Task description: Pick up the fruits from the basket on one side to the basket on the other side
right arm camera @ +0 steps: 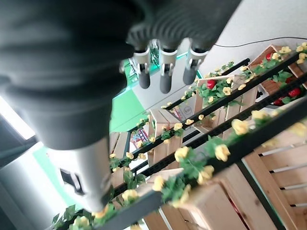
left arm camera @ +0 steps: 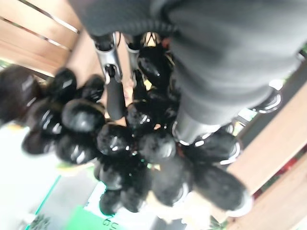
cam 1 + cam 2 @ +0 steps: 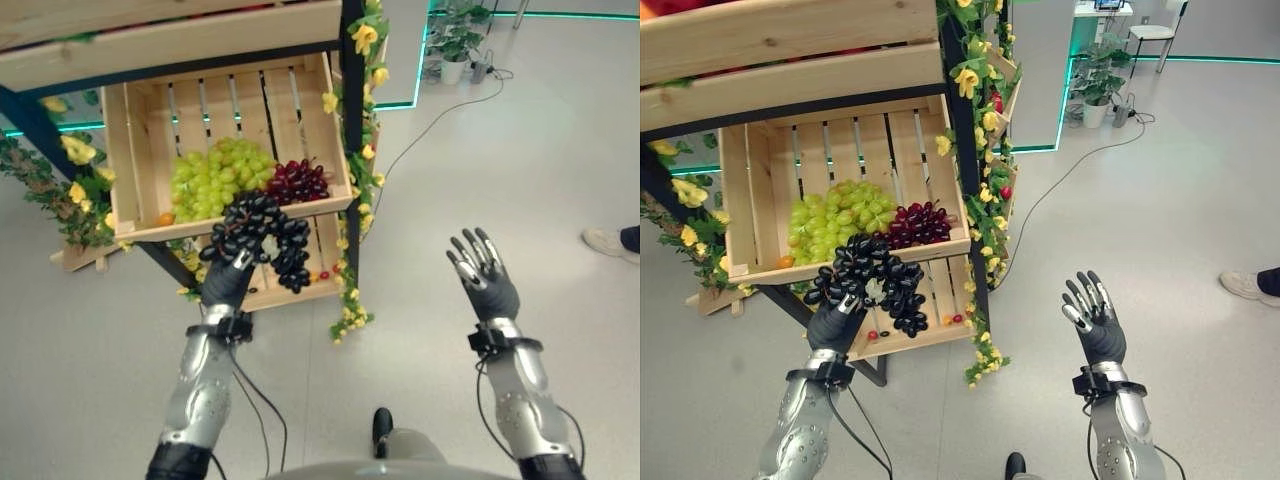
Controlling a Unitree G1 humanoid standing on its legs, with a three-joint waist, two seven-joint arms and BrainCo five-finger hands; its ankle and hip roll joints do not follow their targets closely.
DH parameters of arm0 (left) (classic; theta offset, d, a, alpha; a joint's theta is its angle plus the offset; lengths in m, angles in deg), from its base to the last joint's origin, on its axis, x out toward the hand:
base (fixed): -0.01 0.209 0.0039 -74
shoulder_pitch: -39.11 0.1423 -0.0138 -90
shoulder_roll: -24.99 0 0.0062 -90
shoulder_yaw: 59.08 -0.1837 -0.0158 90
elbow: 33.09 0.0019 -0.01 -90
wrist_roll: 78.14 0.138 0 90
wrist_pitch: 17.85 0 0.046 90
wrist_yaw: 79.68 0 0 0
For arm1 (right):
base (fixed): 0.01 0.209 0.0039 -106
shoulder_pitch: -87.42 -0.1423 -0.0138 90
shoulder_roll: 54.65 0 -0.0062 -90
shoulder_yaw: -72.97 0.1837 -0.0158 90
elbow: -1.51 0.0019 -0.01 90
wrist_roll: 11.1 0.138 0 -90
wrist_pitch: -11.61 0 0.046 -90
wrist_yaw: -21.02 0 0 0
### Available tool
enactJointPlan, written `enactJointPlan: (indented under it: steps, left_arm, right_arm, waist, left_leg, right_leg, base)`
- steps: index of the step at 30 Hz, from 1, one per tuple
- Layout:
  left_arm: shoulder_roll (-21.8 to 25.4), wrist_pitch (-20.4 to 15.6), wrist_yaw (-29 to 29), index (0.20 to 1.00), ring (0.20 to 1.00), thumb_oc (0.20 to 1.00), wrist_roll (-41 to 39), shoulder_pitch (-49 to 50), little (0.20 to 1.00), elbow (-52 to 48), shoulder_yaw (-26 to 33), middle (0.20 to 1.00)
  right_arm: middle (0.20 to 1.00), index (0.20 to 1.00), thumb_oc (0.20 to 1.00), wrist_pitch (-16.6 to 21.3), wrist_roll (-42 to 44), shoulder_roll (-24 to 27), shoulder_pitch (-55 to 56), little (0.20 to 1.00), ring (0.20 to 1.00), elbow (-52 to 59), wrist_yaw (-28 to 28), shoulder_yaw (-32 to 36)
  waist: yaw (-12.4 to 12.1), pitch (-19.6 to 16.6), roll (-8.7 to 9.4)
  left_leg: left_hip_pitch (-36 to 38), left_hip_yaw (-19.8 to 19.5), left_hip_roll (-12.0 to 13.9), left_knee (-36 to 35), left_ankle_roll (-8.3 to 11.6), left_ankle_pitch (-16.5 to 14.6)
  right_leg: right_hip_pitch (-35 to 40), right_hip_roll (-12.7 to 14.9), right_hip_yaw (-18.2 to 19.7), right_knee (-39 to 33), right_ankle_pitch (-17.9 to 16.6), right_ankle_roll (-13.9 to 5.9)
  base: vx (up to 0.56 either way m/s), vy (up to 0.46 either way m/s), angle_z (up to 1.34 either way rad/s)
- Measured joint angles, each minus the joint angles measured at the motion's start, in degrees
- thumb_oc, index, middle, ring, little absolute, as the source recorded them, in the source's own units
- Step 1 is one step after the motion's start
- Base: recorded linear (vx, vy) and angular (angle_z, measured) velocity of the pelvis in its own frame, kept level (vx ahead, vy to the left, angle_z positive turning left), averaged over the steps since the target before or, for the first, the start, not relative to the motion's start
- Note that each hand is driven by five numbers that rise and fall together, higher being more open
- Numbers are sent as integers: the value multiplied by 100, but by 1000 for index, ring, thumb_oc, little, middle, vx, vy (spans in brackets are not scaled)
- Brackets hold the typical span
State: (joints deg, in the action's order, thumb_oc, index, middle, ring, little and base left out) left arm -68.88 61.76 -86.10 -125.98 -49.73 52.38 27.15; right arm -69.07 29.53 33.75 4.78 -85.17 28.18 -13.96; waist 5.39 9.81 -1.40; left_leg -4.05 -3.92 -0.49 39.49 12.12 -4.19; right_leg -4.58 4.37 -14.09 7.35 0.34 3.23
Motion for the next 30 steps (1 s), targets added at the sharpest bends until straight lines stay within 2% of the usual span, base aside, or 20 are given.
enactJointPlan:
  steps: [1, 2, 3, 4, 5, 6, 9, 12, 14, 15, 18, 21, 23, 24, 25, 26, 27, 28, 29, 30]
  left_arm:
    - [2, 1, -7, 200, 200, 200, 16, -15, 200, -4, -8, 200]
    - [6, 6, -18, 200, 200, 200, 92, -126, 200, -15, -17, 200]
    - [6, 6, -18, 200, 200, 200, 101, -145, 200, -40, -15, 200]
    - [14, 7, -24, 200, 200, 200, 104, -176, 200, -89, -12, 200]
    - [21, 3, -24, 200, 200, 200, 114, -187, 200, -103, 1, 200]
    - [21, 2, -19, 200, 200, 200, 212, -218, 200, -96, 10, 200]
    - [74, -21, -65, 200, 200, 200, 305, -181, 200, -195, 38, 200]
    - [158, -16, -249, 200, 200, 200, 479, 161, 200, -501, -151, 200]
    - [185, 13, -362, 200, 200, 200, 559, 383, 200, -651, -456, 200]
    - [239, 72, -446, 200, 200, 200, 624, 534, 200, -847, -715, 200]
    - [407, 162, -609, 200, 200, 200, 656, 646, 200, -1130, -1143, 200]
    - [782, 269, -734, 200, 200, 200, 662, 611, 200, -1397, -1470, 200]
    - [964, 290, -731, 200, 200, 200, 724, 449, 200, -1370, -1488, 200]
    - [986, 287, -727, 200, 200, 200, 785, 417, 200, -1315, -1478, 200]
    - [1011, 283, -645, 200, 200, 200, 880, 338, 200, -1199, -1447, 200]
    - [1155, 282, -621, 200, 200, 200, 887, 292, 200, -1193, -1364, 200]
    - [1120, 240, -591, 200, 200, 200, 892, 193, 200, -1133, -1253, 200]
    - [994, 238, -573, 200, 200, 200, 895, 140, 200, -1036, -1204, 200]
    - [706, 253, -520, 200, 200, 200, 897, 99, 200, -806, -1158, 200]
    - [623, 255, -468, 200, 200, 200, 897, 67, 200, -713, -1138, 200]
  right_arm:
    - [1000, 1000, 1000, 3, 0, -2, 35, 1000, 1000, 14, -7, -33]
    - [1000, 1000, 1000, -6, 0, -77, 90, 1000, 1000, 31, -21, 22]
    - [1000, 1000, 1000, -5, 0, -89, 100, 1000, 1000, 32, -20, -5]
    - [1000, 1000, 1000, -5, -1, -145, 127, 1000, 1000, 58, -16, -52]
    - [1000, 1000, 1000, 0, -4, -182, 128, 1000, 1000, 68, -20, -71]
    - [1000, 1000, 1000, -3, -71, -174, 102, 1000, 1000, 67, -26, -121]
    - [1000, 1000, 1000, -23, -208, -166, 24, 1000, 1000, -44, -29, -229]
    - [1000, 1000, 1000, -21, -312, -79, 51, 1000, 1000, -42, -35, -242]
    - [1000, 1000, 1000, -23, -349, -22, 64, 1000, 1000, -56, -66, -211]
    - [1000, 1000, 1000, -22, -384, -52, 36, 1000, 1000, -45, -69, -180]
    - [1000, 1000, 1000, -38, -435, -89, 21, 1000, 1000, -36, -65, -192]
    - [1000, 1000, 1000, -91, -582, -261, 31, 1000, 1000, -25, -62, -231]
    - [1000, 1000, 1000, -89, -623, -260, -94, 1000, 1000, -24, -73, -247]
    - [1000, 1000, 1000, -93, -628, -275, -130, 1000, 1000, -35, -73, -249]
    - [1000, 1000, 1000, -98, -628, -305, -133, 1000, 1000, -58, -81, -231]
    - [1000, 1000, 1000, -93, -626, -439, -103, 1000, 1000, -71, -92, -235]
    - [1000, 1000, 1000, -78, -626, -370, -130, 1000, 1000, 9, -103, -247]
    - [1000, 1000, 1000, -71, -625, -284, -171, 1000, 1000, -51, -109, -253]
    - [1000, 1000, 1000, -134, -626, -163, 130, 1000, 1000, -9, -135, -242]
    - [1000, 1000, 1000, -152, -626, -158, 294, 1000, 1000, 1, -135, -194]
  waist:
    - [5, 15, 31]
    - [80, 58, 85]
    - [90, 73, 118]
    - [95, 50, 105]
    - [75, 73, 134]
    - [-10, 116, 170]
    - [-213, 140, 153]
    - [-306, 163, 100]
    - [-315, 137, 12]
    - [-335, 88, -45]
    - [-485, 29, 22]
    - [-468, -53, 319]
    - [-377, 14, 244]
    - [-324, 62, 158]
    - [-215, 66, 98]
    - [-110, 8, 387]
    - [-41, 34, 231]
    - [-28, 112, 46]
    - [0, 48, -120]
    - [40, 13, -152]
  left_leg:
    - [-103, 65, 12, 119, -15, 126]
    - [-319, 569, 221, 10, -67, 29]
    - [-389, 715, 270, -232, -94, 37]
    - [-446, 1150, 457, -871, -390, 12]
    - [-525, 1251, 462, -1322, -460, 9]
    - [-459, 1249, 373, -2700, -609, 115]
    - [-555, 1094, 484, -3981, -681, 497]
    - [-627, 1326, 858, -3902, -763, 763]
    - [-376, 1375, 922, -3901, -774, 775]
    - [-239, 1395, 942, -3962, -717, 968]
    - [-153, 1597, 692, -3885, -879, 1140]
    - [-230, 1889, 308, -3798, -1132, 1030]
    - [-269, 1977, 246, -3846, -1188, 990]
    - [-194, 1980, 199, -4087, -1175, 981]
    - [-7, 1976, 150, -4413, -932, 835]
    - [-139, 1982, -91, -3857, -936, 644]
    - [-468, 1734, 22, -2070, -1325, -243]
    - [-473, 1650, 61, -2057, -1462, -464]
    - [-388, 1581, 12, -2365, -1286, -259]
    - [-354, 1528, 6, -2583, -1260, -239]
  right_leg:
    - [81, -2, -76, -80, 49, 46]
    - [326, -3, -283, -295, 50, 84]
    - [402, 0, -363, -370, 75, 101]
    - [487, -45, -501, -491, 95, 118]
    - [516, -70, -499, -532, 178, 73]
    - [609, -128, -490, -673, 71, 107]
    - [887, -326, -260, -898, 107, 21]
    - [1327, -416, -181, -1033, 265, -94]
    - [1539, -420, -87, -1037, 409, -265]
    - [1589, -356, -9, -935, 570, -385]
    - [1393, 2, 225, -486, 779, -695]
    - [656, 636, 415, 889, 1137, -1121]
    - [-11, 816, 401, 1975, 968, -1355]
    - [-293, 881, 383, 2426, 806, -1337]
    - [-518, 920, 192, 2137, 932, -1230]
    - [-553, 1240, 79, 1433, 1009, -1139]
    - [-492, 1237, 95, 1027, 446, -1358]
    - [-436, 1182, 112, 1056, 388, -1366]
    - [-378, 967, 497, 1027, 422, -1386]
    - [-249, 809, 703, 921, 454, -1362]
  base:
    - [246, -256, 50]
    - [131, -84, 59]
    - [328, -130, 70]
    - [200, -43, 44]
    - [381, -8, 37]
    - [195, 32, 7]
    - [195, 66, -22]
    - [346, 93, -26]
    - [369, 167, -13]
    - [292, 171, -20]
    - [248, 187, -40]
    - [101, 223, -33]
    - [135, 186, -26]
    - [259, 41, -2]
    - [209, -20, 3]
    - [144, -45, 2]
    - [116, -36, -2]
    - [144, -64, -1]
    - [168, -100, 20]
    - [97, -84, 35]
